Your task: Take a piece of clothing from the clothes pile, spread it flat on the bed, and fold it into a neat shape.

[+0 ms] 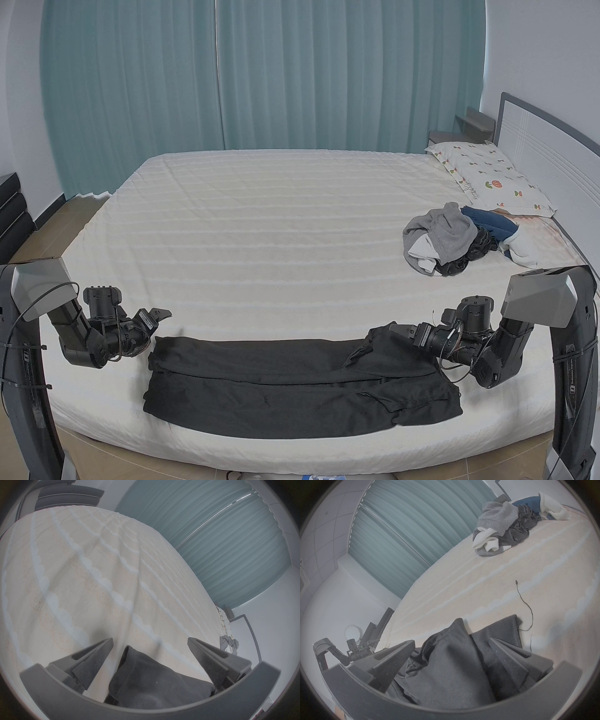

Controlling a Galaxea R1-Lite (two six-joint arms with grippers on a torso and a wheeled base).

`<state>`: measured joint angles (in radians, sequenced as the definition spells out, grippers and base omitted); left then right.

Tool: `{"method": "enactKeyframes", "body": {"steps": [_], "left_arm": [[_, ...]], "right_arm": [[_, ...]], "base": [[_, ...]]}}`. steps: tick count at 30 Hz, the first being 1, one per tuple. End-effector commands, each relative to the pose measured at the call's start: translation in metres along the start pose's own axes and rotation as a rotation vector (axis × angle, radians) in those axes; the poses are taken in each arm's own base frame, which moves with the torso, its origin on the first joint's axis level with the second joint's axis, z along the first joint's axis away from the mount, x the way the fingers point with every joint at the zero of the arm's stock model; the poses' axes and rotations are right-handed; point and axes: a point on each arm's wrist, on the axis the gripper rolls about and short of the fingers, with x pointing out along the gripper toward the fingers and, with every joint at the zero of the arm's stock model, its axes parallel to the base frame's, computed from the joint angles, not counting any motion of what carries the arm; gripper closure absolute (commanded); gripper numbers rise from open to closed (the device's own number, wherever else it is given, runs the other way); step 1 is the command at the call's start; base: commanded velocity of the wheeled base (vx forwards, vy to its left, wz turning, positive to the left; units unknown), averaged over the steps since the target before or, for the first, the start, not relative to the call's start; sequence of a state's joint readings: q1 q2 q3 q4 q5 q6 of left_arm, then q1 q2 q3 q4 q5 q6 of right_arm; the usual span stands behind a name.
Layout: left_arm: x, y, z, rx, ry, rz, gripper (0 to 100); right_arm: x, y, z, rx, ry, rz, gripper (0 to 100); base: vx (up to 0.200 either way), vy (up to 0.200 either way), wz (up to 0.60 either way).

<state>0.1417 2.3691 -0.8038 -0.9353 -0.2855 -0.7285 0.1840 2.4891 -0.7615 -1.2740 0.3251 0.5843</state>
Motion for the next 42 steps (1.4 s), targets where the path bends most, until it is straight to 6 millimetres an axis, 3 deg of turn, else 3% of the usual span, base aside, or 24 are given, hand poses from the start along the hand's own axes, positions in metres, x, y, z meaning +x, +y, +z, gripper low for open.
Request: {"method": "enactKeyframes", "body": {"steps": [1,14,15,27,37,42], "left_arm": [[0.001,0.0,-0.001,0.0,0.002,0.001,0],[0.001,0.0,0.0,0.0,0.001,0.0,0],[0.001,0.0,0.0,0.0,0.001,0.0,0],[0.001,0.001,-0.001,0.001,0.002,0.001,0],[0.001,0.001,-0.001,0.001,0.002,0.001,0],[0.001,0.001,-0.001,0.001,0.002,0.001,0]], "right_arm": [[0.001,-0.003,-0.005,0.005,0.02,-0.01,0],[-0.003,-0.006,-0.01,-0.053,0.044,-0.027,0],[-0.003,-0.005,-0.01,-0.055,0.043,-0.026,100],[-0.013,-0.009,-0.006,-0.061,0.034,-0.042,100],[-0.049,-0.008,-0.004,-0.042,0.045,0.015,100],[-0.057,-0.014,-0.007,-0.028,0.059,-0.004,100]], "base": [[0.0,0.0,0.0],[0.0,0.0,0.0],[0.0,0.0,0.0],[0.0,0.0,0.0],[0.0,0.0,0.0],[0.0,0.0,0.0]]}}
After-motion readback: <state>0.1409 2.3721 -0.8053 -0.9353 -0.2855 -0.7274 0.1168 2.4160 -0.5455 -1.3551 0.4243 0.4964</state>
